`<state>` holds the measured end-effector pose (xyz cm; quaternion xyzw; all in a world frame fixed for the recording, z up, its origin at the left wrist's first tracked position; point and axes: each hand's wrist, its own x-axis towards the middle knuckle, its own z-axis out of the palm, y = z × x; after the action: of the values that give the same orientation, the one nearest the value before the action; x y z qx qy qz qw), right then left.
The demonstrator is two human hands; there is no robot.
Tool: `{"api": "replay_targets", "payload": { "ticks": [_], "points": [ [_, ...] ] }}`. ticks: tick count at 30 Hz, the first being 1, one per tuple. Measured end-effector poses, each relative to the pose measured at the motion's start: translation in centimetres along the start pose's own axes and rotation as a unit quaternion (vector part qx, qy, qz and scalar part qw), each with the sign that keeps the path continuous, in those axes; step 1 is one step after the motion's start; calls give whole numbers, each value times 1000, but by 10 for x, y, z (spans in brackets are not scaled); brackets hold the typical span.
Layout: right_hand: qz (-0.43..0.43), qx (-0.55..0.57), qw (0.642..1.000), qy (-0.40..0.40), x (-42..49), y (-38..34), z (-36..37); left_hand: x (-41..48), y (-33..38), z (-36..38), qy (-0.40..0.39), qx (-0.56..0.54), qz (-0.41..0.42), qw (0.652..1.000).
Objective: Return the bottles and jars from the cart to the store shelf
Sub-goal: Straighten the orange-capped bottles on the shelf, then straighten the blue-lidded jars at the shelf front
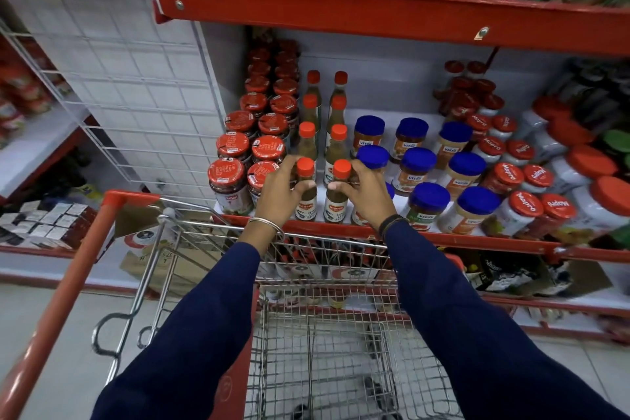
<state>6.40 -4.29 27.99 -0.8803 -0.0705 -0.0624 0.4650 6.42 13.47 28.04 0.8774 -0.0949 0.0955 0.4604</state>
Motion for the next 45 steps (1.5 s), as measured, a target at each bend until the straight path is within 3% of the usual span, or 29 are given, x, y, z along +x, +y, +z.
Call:
{"api": "replay_targets", "payload": {
  "ticks": [15,17,21,23,26,30,36,45],
  "points": [
    [-4,5,1000,-18,-3,-1,-2,0,0,-1,-26,-6,-17,1000],
    [-9,13,1000,-12,-12,-1,-5,-9,7,2,7,-15,-22,1000],
    [-7,58,995,82,-60,9,-13,-47,37,24,171,5,45,984],
    [13,94,985,146,-89,28,-18,-66,54,47,130,-18,74,989],
    [87,134,962,221,-116,63,-30,-86,74,91,-24,-109,32,993],
    [185,168,948,199,-110,97,-54,-85,92,144,-171,-200,-95,960],
    [201,247,944,86,-96,116,-76,-58,108,177,-169,-308,-216,911],
    [202,262,943,30,-88,127,-93,-53,103,186,-171,-337,-198,905]
  ]
}}
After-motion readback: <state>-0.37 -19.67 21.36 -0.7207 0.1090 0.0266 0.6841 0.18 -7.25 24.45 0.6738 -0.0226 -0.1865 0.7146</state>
